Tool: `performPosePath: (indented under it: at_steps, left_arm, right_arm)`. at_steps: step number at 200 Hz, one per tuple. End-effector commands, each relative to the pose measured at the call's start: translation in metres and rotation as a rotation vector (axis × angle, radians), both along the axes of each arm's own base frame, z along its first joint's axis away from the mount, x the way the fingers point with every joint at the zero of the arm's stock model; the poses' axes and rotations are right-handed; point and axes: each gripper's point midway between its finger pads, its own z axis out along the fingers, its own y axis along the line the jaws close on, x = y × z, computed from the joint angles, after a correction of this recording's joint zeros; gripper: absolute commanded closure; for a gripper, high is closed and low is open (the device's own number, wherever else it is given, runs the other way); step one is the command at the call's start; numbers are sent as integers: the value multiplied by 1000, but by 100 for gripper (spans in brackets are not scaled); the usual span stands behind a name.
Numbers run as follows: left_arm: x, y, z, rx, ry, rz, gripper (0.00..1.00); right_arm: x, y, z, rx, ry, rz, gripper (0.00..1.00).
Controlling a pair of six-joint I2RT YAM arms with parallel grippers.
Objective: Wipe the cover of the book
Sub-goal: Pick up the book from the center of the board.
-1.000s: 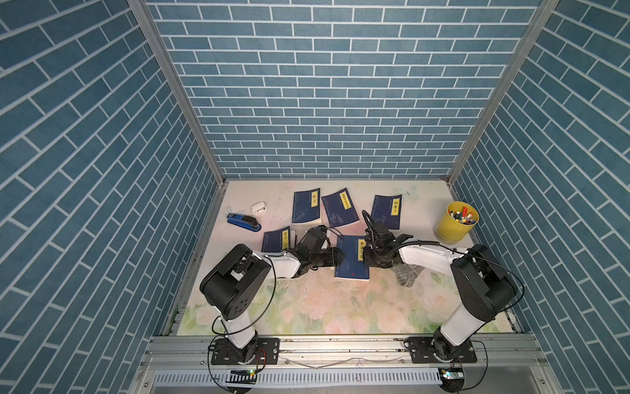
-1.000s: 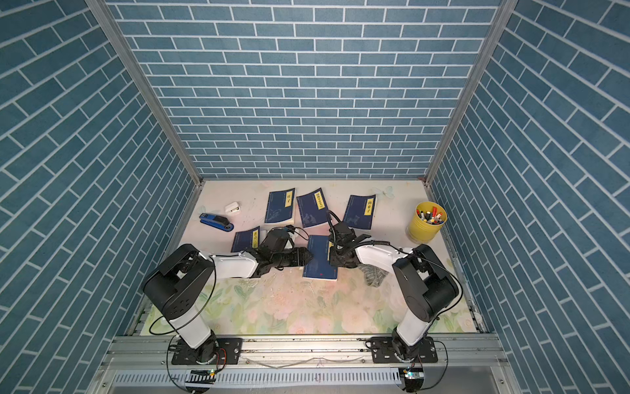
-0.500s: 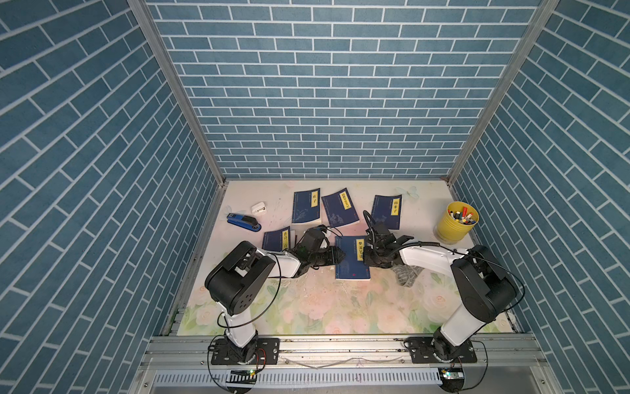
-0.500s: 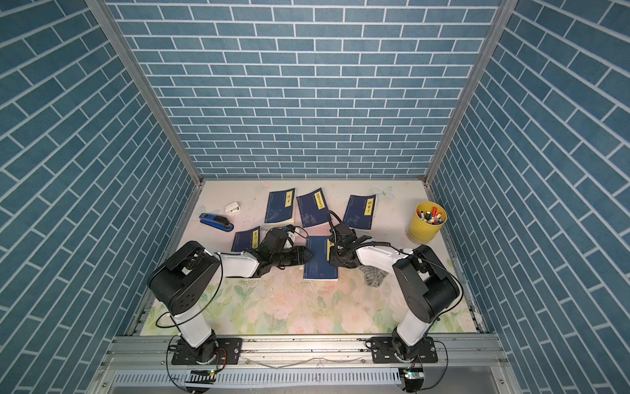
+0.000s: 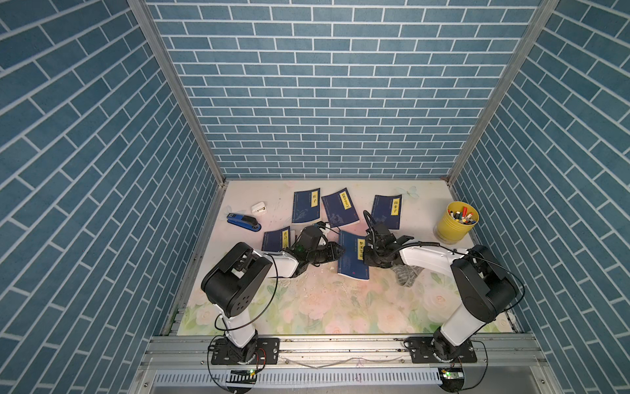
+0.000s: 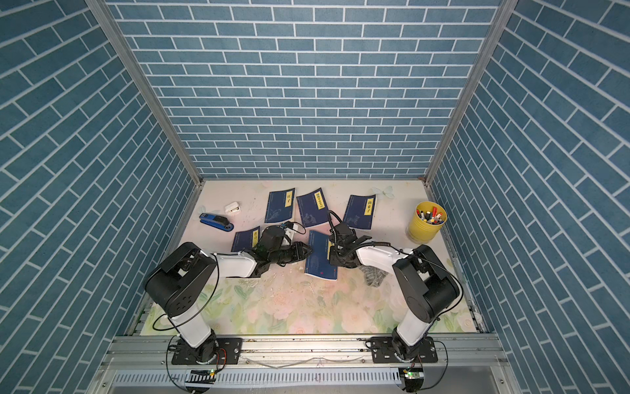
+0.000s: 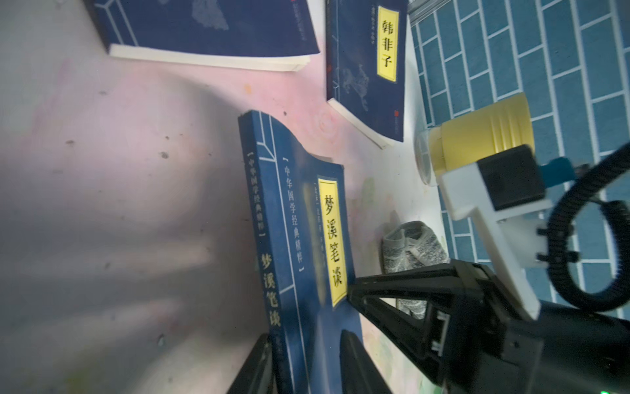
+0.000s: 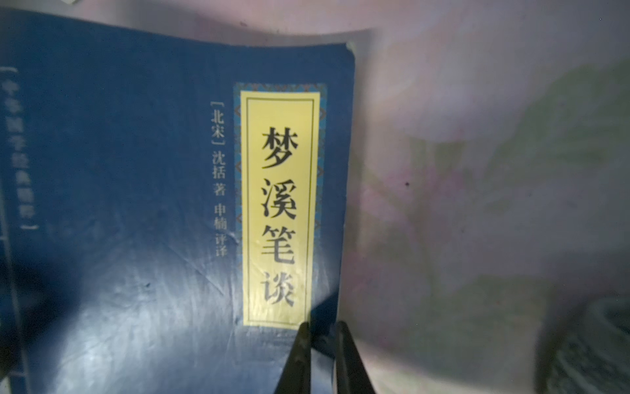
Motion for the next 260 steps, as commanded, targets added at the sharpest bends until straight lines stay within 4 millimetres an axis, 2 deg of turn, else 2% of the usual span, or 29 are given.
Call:
performPosePath:
  at_steps: [1,50,81,100,120,144,170,187,220,246,260]
  left_arm:
    - [-11,-19,28,-98,-46,-85,64]
    - [-9,-16,20,-71,-30,-73,76]
    - [-9,-11,12,-14,-23,-68,91]
    - [-10,-2,12,54,-34,-68,100]
    - [-10,16,14,140,-52,-61,100]
    - [-9,46,27,197,-63,-48,100]
    - [-10,74,59,201,-94,-60,100]
    - [-9,100,75,250,-110,-33,100]
    - [-5,152,98,290,-98,47,100]
    - [-3,178,122,291,-111,77,100]
    - [-4,191,126,333,-94,79,100]
  right_arm:
    - [-31,-8,-43,-51,136,5,86]
    - [-30,-7,-39,-45,127,7,86]
    - [-28,-6,-33,-35,112,12,86]
    - [-24,-6,-23,-42,82,25,82]
    - [-18,-6,-7,-53,41,53,71]
    - [-8,-2,21,-41,-19,84,59]
    - [2,-3,49,-46,-88,108,52]
    - [8,-2,60,-37,-115,121,47]
    - [16,2,62,-21,-110,140,43]
    - [16,8,58,-3,-95,160,41]
    - [16,10,54,-1,-88,167,41]
